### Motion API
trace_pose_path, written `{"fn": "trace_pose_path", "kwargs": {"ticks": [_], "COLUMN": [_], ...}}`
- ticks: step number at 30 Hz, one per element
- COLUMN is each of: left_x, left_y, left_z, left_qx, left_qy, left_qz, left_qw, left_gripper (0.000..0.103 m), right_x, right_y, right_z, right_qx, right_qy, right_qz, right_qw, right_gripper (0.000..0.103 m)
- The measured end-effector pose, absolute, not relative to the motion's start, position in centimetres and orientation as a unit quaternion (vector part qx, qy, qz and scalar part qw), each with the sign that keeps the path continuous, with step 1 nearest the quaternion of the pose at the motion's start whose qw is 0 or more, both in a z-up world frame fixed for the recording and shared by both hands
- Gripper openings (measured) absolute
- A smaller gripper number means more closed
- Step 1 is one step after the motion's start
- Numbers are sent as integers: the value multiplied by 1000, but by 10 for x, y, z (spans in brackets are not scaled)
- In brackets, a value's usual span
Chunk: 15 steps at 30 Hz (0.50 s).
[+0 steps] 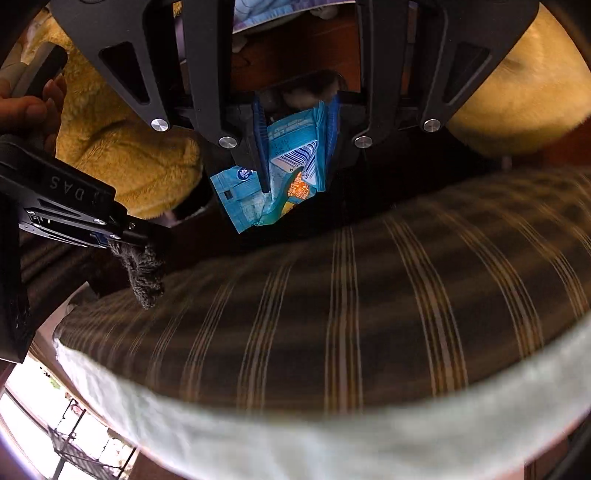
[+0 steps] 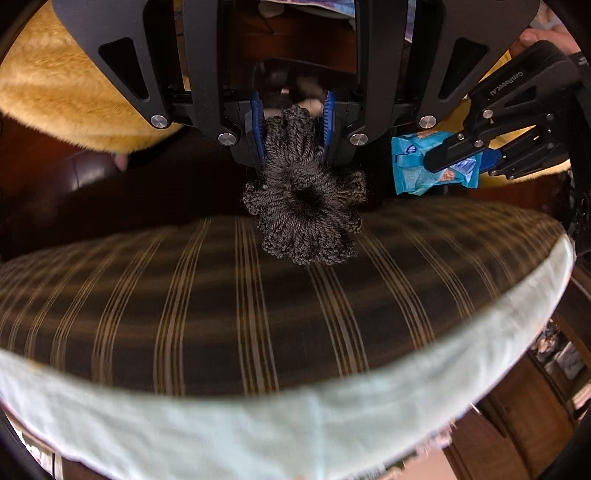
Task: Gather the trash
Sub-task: 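Lower both tools to the bin and open them to drop packet and scrunchie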
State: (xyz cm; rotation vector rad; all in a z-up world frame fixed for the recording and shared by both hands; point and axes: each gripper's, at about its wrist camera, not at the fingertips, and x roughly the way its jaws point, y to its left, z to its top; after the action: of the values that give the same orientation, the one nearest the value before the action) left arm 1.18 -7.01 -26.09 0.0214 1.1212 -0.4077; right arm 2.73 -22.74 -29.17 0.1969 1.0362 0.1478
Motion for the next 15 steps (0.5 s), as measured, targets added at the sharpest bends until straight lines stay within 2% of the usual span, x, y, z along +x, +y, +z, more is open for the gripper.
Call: {"fn": "trace_pose_path", "kwargs": {"ticks": [6,15], "left_x": [12,13], "left_y": [-71,-62], "left_z": [-294,-310], "left_qx": [17,16], "left_qy": [561,584], "left_qz": [-182,-175], "left_qw": [807,793], "left_gripper": [25,31], "right_x": [31,37], "right_y": [-217,-209], "right_z": [-321,-338], "right_qx": [94,93], "right_qy": [528,542], "right_qz": [77,77], "right_qw": [841,832], "right_gripper": [25,28]}}
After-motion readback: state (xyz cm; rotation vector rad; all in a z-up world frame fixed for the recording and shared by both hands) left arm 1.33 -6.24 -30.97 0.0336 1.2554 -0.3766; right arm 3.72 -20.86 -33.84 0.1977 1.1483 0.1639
